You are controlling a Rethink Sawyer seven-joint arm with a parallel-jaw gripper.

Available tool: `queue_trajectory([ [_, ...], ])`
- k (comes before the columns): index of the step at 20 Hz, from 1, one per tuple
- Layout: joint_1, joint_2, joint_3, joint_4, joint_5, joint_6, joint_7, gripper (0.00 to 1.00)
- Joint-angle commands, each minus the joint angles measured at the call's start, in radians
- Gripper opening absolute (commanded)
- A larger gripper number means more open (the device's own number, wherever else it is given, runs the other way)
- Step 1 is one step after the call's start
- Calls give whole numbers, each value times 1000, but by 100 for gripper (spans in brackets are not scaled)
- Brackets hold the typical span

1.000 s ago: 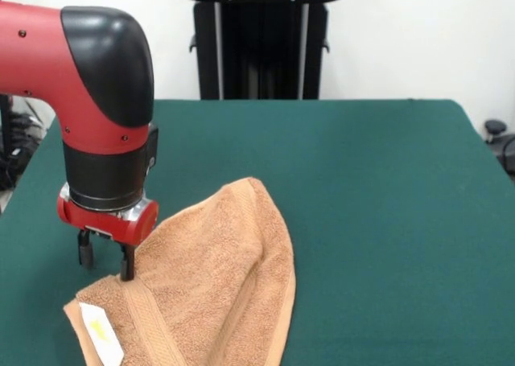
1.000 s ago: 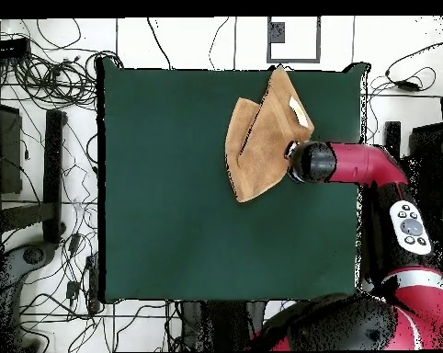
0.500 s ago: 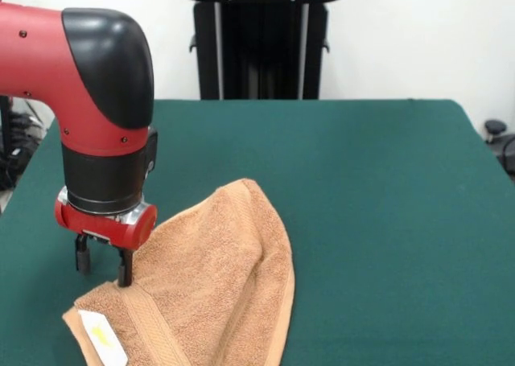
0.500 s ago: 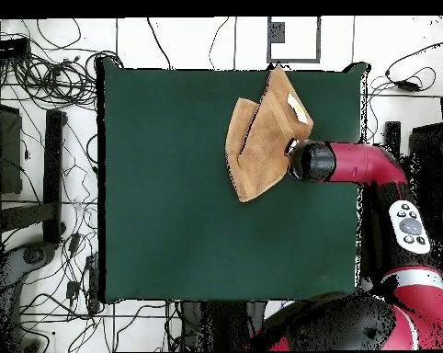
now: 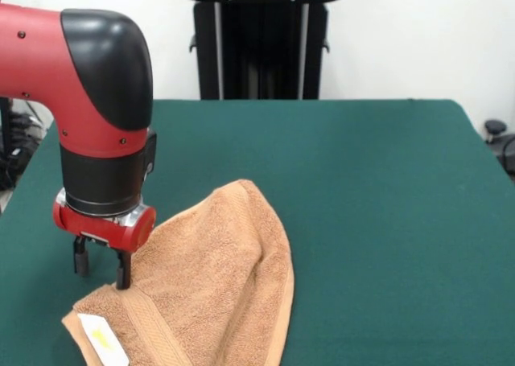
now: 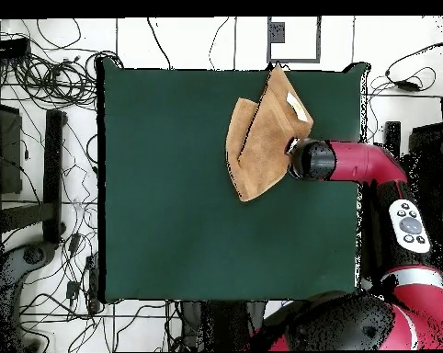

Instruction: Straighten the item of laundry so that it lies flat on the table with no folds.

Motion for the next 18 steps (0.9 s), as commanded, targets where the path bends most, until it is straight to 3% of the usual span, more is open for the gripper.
queue_trajectory([
  [1, 39, 109, 41, -33, -22, -125, -4, 100],
  [12, 12, 52, 42, 67, -4, -71, -48, 100],
  [18, 2, 54, 1, 74, 19, -65, 28, 100],
])
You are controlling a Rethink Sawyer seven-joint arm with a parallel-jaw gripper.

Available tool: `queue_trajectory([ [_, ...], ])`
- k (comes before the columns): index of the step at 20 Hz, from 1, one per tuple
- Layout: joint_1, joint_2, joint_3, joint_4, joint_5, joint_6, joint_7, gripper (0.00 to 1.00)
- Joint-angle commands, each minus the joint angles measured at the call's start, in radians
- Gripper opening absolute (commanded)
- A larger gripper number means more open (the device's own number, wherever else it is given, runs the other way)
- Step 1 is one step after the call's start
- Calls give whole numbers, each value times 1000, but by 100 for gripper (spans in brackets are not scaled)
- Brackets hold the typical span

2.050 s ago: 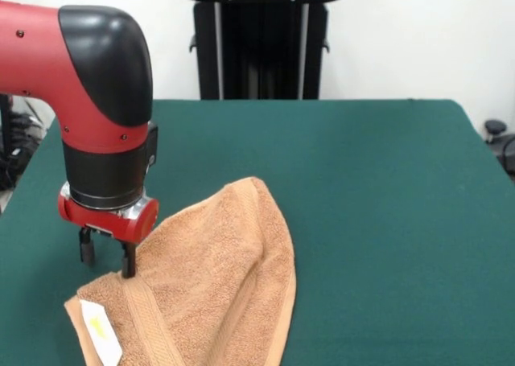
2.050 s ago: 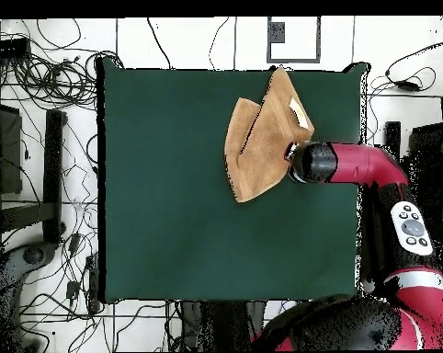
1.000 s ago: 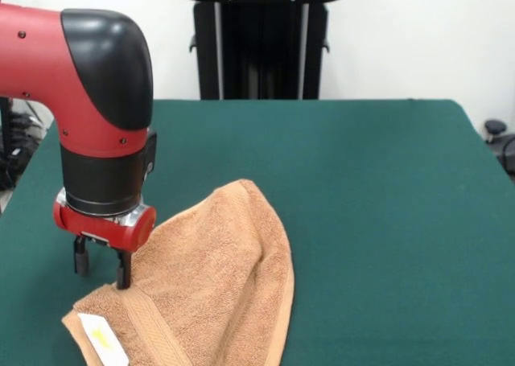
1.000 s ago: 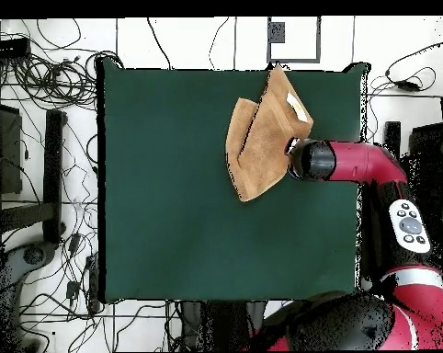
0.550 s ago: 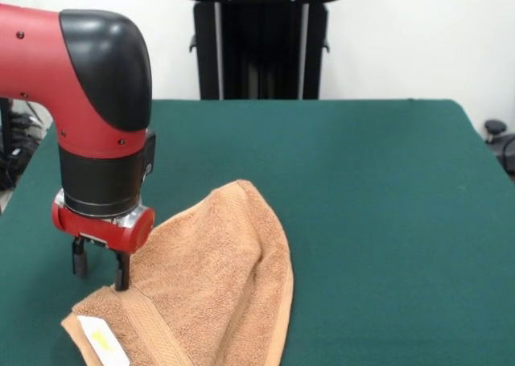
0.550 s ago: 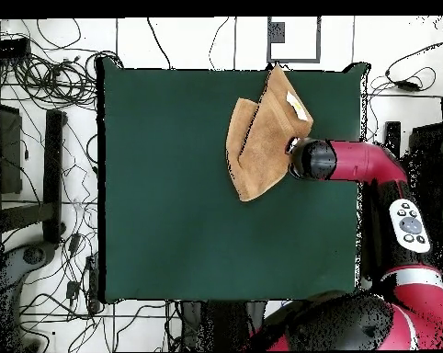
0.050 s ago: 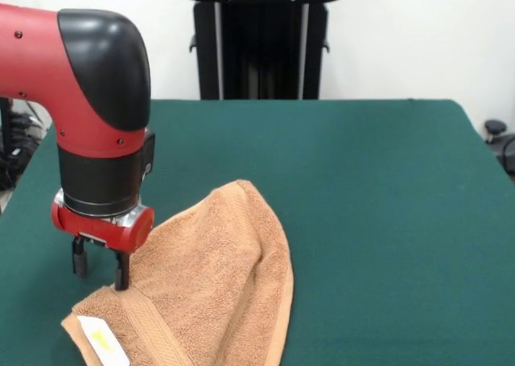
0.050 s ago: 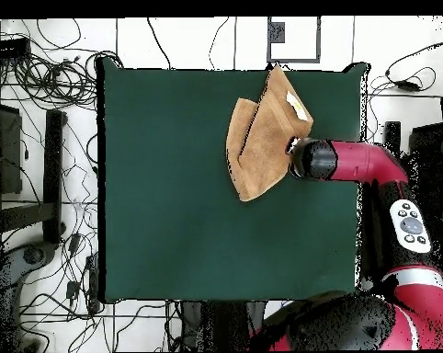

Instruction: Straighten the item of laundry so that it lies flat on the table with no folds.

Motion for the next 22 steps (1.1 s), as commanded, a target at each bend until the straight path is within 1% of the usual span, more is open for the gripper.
queue_trajectory([
  [1, 2, 48, -5, 82, 13, -61, 38, 100],
  [3, -9, 27, -2, 107, 20, -41, 13, 100],
  [5, -21, 4, 12, 140, 19, -29, -35, 100],
  [11, -57, -52, 46, 244, 13, -26, -126, 100],
  [16, -79, -75, 51, 312, 3, -54, -111, 100],
  [22, -92, -84, 50, 351, -15, -78, -92, 100],
])
